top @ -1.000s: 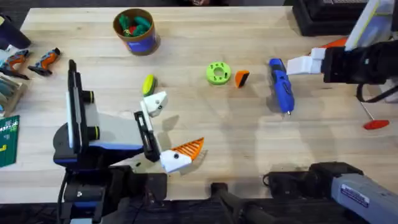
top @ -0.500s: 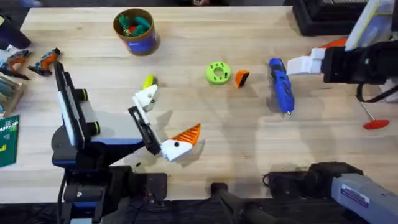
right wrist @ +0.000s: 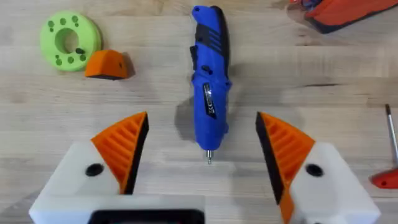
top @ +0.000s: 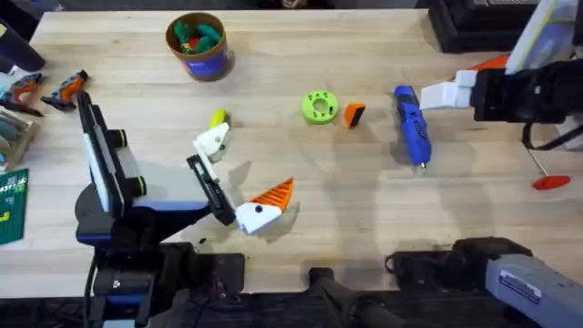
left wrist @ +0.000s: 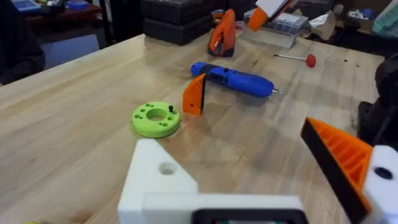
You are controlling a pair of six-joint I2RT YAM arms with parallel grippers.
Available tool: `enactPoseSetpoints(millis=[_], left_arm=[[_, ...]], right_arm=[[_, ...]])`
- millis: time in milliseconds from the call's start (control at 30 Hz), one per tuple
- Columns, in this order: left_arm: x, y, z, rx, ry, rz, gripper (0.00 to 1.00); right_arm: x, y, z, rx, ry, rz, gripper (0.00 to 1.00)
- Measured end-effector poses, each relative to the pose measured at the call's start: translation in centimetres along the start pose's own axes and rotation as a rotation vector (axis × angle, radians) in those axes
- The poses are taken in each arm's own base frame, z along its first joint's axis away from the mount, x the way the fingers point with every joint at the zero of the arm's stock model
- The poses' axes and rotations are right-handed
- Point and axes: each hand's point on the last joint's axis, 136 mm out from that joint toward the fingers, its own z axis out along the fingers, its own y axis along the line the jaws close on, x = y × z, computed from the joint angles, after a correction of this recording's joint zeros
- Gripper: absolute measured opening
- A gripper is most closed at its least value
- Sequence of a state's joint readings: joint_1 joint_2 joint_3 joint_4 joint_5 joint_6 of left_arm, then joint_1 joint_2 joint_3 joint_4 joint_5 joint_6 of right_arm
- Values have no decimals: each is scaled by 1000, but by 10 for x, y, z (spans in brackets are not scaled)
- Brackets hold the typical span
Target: Pick up the gripper from the table and insert it into the empty holder that is missing its gripper. Then pick up a screw, insert it into the mounting hole, and use the screwdriver to tighten it. Finally, clean up the table by picking up the vegetable and placing it into the bucket.
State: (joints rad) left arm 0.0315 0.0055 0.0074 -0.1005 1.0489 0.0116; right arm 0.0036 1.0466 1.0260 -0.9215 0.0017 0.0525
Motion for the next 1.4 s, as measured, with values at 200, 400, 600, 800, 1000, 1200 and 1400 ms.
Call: enactPoseSetpoints(millis=[200, 400, 600, 800, 1000, 1200, 1400], left_arm=[[0, 0, 0, 0, 0, 0, 986], [0, 0, 0, 0, 0, 0, 986], [0, 0, 0, -1, 0, 0, 986], [0, 0, 0, -3, 0, 1, 986], [0, 1, 0, -3, 0, 1, 986], [0, 1, 0, -3, 0, 1, 986], [0, 1, 0, -3, 0, 1, 986]], right_arm=[[0, 0, 0, 0, 0, 0, 992], [0, 0, 0, 0, 0, 0, 992], [0, 0, 0, 0, 0, 0, 991], [0, 0, 0, 0, 0, 0, 992], [0, 0, 0, 0, 0, 0, 992], [0, 0, 0, 0, 1, 0, 992], [4, 4, 0, -8, 20, -12, 992]])
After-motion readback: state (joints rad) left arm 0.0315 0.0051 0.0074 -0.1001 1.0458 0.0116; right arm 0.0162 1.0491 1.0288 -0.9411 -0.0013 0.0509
